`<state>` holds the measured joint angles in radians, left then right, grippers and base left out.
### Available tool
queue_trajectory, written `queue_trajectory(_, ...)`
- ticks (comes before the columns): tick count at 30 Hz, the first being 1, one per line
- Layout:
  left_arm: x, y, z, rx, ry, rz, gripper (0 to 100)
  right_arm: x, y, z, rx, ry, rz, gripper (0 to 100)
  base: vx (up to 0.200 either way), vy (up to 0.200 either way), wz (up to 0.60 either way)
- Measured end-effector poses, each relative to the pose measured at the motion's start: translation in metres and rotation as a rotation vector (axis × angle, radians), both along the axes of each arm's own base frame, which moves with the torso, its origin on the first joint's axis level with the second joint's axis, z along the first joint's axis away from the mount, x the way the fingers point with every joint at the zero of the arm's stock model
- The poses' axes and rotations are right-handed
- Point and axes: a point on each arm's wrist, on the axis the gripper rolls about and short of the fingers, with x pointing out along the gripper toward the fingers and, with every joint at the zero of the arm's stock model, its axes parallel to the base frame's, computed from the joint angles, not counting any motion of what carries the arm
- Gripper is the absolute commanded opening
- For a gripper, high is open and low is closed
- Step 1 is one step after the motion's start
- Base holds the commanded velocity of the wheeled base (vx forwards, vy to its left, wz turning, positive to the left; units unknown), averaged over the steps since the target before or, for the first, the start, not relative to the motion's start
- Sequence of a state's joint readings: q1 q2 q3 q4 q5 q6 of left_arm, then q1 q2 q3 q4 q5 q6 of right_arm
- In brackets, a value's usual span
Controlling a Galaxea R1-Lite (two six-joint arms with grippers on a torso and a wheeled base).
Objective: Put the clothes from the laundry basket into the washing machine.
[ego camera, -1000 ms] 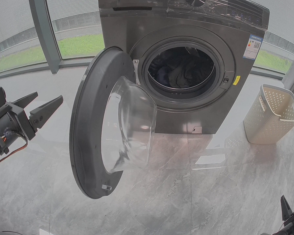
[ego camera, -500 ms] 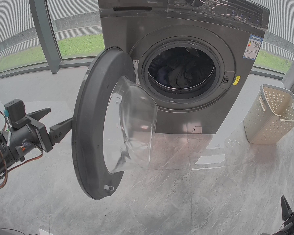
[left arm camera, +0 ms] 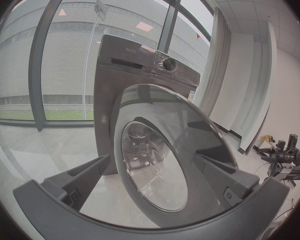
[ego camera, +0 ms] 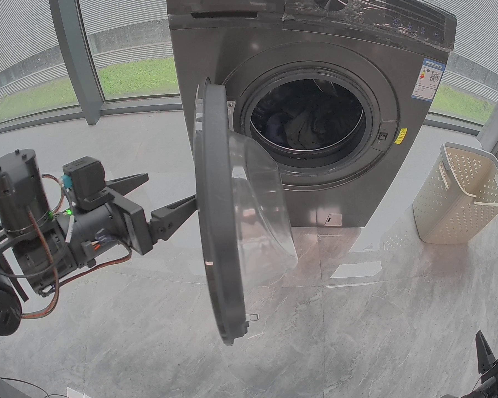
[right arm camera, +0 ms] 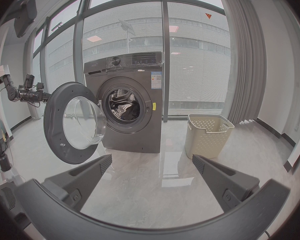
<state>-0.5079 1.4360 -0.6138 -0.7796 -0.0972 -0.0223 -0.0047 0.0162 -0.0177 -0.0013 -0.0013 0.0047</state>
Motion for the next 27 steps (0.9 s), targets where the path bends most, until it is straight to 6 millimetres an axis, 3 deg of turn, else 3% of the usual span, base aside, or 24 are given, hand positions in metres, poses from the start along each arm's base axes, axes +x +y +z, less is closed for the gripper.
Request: queue_trajectory(27,0.069,-0.102,0.009,-0.075,-0.071,-0.106,100,0.0,0.0,0.0,-0.001,0.0,0.0,100,0.0,0.0,0.0)
